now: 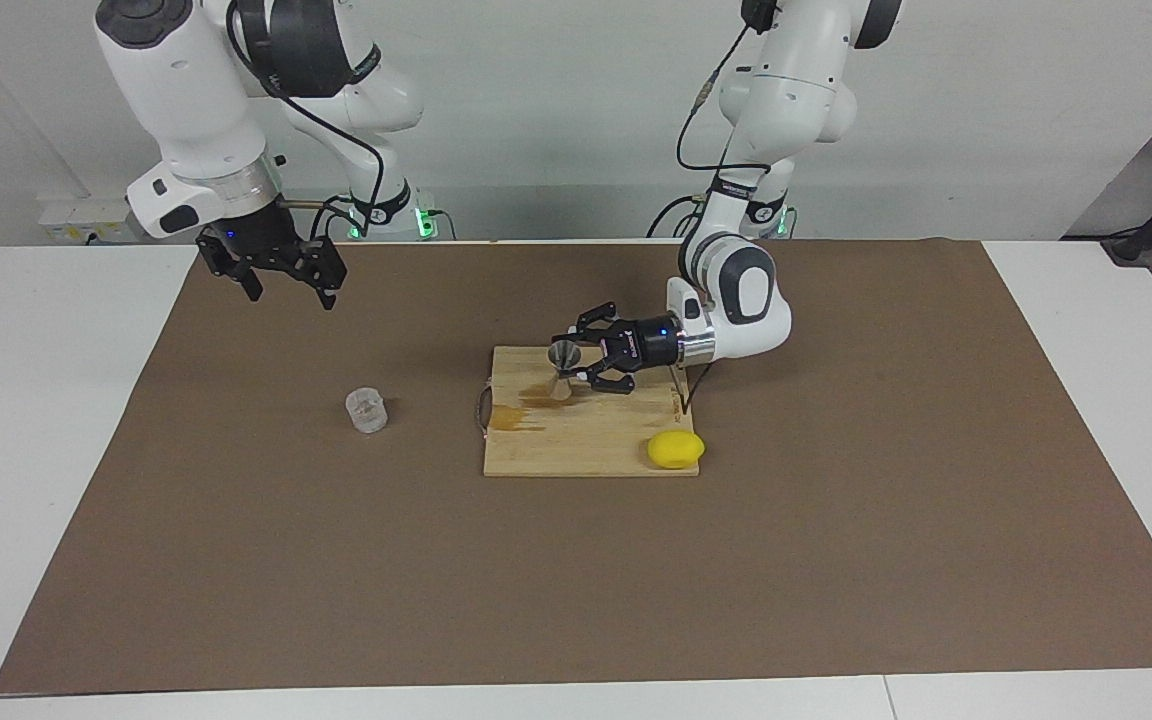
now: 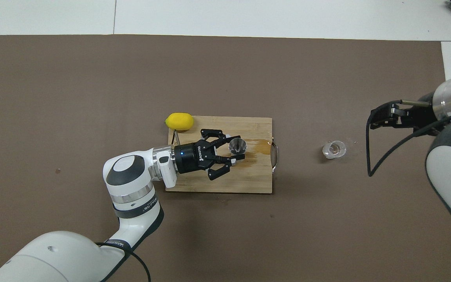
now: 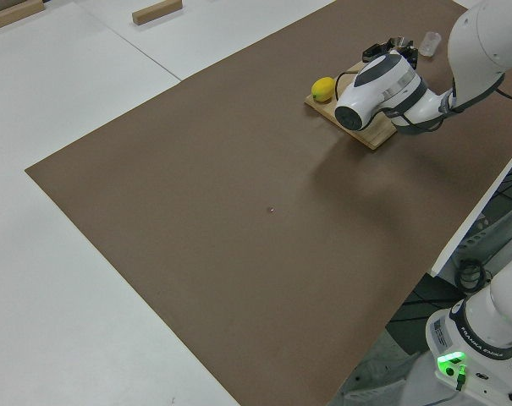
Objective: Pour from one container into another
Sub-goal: 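Carry the metal cup with the left gripper onto the cutting board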
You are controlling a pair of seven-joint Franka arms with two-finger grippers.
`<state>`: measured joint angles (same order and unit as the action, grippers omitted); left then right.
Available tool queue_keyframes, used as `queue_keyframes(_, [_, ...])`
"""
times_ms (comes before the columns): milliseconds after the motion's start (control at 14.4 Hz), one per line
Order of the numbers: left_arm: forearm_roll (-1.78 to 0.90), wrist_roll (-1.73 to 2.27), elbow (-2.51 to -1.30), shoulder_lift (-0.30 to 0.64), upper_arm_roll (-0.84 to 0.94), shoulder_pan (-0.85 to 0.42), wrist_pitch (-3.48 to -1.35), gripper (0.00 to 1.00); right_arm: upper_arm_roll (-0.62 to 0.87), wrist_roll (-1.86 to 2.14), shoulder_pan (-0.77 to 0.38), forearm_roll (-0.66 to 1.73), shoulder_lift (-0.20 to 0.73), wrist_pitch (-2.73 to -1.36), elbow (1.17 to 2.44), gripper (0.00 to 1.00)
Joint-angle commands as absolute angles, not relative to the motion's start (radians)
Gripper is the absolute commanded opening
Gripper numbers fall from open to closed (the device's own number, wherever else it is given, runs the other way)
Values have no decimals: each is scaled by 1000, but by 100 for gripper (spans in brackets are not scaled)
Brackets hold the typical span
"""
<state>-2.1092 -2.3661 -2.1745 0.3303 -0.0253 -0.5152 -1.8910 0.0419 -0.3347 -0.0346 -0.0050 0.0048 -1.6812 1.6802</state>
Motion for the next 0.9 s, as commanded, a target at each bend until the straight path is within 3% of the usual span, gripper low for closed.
queue_keyframes(0, [-2158,-2526,-2223,305,-43,-557,-1937,45,48,-480,8,50,26,-1703,1694,99])
queue_keyframes(555, [-2209,-2569,-2230,314,-43,-578,-1953,45,46,-931,113,218,181,-1767,1697,98])
queue_keyframes(832, [-2212,-2569,-2223,334,-43,-578,-1945,45,46,-1101,179,395,215,-1962,1845,99])
